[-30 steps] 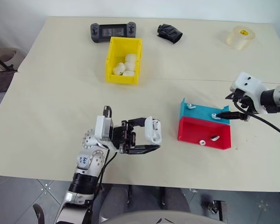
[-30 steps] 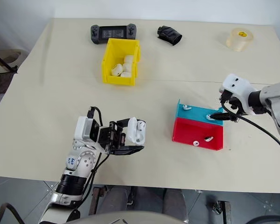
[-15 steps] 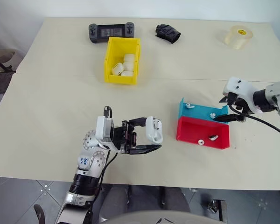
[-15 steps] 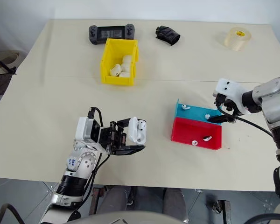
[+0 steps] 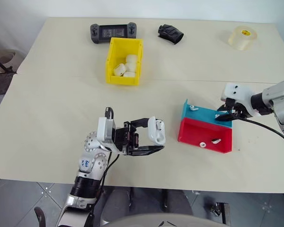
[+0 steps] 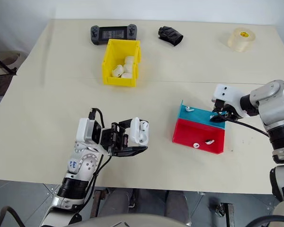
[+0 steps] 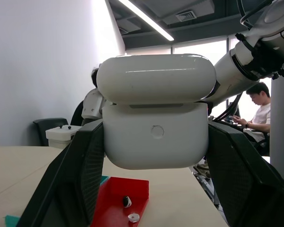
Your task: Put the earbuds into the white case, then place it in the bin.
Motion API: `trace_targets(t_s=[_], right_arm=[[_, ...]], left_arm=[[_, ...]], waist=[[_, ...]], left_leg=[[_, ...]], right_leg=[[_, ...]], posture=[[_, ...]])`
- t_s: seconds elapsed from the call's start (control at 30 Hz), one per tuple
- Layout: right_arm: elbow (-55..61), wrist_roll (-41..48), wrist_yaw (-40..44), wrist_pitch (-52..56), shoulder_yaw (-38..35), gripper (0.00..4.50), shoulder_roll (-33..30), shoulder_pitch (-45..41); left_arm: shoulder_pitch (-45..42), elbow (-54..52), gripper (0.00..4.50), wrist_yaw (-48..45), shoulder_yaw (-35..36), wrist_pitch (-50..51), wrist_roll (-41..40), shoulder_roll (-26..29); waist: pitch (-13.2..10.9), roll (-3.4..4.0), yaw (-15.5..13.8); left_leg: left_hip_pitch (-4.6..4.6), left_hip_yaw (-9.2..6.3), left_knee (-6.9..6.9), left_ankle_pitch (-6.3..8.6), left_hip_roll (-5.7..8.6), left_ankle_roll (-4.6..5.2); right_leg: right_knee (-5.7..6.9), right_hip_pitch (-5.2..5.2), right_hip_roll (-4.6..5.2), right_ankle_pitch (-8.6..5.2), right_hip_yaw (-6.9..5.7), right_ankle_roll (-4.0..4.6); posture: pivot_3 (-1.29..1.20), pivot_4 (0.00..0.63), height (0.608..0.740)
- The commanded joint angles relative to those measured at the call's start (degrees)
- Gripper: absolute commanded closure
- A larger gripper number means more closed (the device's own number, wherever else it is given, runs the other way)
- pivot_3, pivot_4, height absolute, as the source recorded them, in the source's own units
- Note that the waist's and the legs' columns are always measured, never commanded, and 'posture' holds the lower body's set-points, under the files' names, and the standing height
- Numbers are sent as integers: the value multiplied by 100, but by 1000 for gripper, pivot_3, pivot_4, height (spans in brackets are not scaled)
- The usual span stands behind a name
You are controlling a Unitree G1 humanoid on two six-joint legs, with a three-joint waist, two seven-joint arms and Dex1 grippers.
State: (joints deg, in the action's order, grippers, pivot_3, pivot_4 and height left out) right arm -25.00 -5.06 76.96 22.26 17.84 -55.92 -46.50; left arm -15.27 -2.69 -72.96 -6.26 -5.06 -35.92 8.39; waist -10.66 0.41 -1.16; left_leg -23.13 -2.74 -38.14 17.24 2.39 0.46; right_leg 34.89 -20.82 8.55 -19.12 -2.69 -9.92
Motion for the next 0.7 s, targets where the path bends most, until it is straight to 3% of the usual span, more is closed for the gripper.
trace_targets(t_s=[0.03,0.47,0.63,0.7], right_arm=[[-1,-119,111,-70,-28,2253,-29,-163],[-19,-297,186,-23,-18,2253,48,-74],[14,-301,245,7,-18,3476,43,-52],[34,-299,243,41,-33,3476,49,-47]], left_arm=[[-56,-240,1705,39,-14,-57,-34,-6],[-131,-223,1705,78,5,-67,-28,-1],[-161,-222,1705,93,21,-59,-35,24],[-183,-230,1705,109,24,-45,-39,35]], waist=[[0,0,0],[0,0,-1],[0,0,0],[0,0,-1]], left_leg=[[0,0,0,0,0,0],[0,-1,-2,0,1,0],[1,0,-4,0,1,0],[1,0,-4,0,1,0]], right_leg=[[1,0,0,0,0,0],[2,0,0,0,0,0],[2,2,0,0,0,0],[3,2,0,0,0,0]], posture=[[0,150,740],[0,150,740],[0,150,740],[0,150,740]])
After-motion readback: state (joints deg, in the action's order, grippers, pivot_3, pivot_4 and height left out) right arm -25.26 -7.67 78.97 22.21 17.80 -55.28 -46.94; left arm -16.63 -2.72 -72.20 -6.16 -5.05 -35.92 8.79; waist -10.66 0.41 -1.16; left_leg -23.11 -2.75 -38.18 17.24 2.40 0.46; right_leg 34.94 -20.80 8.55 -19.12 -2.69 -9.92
